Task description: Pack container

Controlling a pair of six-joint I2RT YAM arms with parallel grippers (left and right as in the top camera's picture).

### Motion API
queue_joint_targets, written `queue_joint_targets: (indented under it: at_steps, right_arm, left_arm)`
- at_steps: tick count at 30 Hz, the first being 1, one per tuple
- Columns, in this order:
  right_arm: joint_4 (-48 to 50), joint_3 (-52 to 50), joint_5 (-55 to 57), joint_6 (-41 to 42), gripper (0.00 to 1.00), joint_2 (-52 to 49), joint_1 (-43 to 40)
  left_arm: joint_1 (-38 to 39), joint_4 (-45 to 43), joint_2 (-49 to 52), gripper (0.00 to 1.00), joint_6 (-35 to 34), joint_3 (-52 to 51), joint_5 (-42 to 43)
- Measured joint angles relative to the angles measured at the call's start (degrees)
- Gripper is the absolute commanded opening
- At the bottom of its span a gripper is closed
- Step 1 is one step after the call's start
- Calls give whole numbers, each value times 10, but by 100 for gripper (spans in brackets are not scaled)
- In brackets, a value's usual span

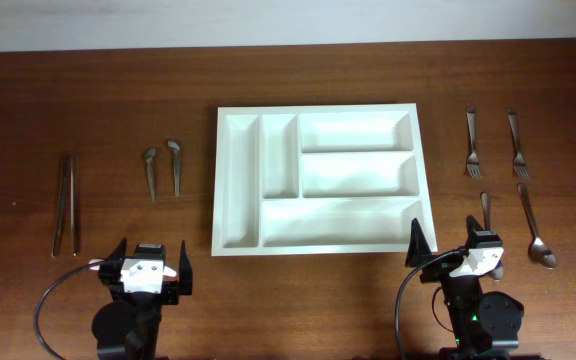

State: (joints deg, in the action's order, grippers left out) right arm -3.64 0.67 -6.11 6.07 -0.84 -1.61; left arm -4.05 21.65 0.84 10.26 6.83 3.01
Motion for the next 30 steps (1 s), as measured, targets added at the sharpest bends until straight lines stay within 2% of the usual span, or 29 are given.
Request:
queue_joint_targets:
  at_steps: [10, 18, 24, 30]
  right_arm:
    - [-12, 8, -2, 15, 99, -1, 0]
    - [-107, 116, 15, -33, 99, -54, -50]
    - [-150, 233, 19, -72, 99, -191, -131]
    - [-191, 413, -57, -142, 99, -429, -243]
  left_arm:
    - [0, 0, 0, 99, 0, 0, 0]
    - [0, 0, 0, 99, 0, 0, 0]
    - [0, 0, 0, 99, 0, 0, 0]
    - [0, 0, -1, 99, 0, 0, 0]
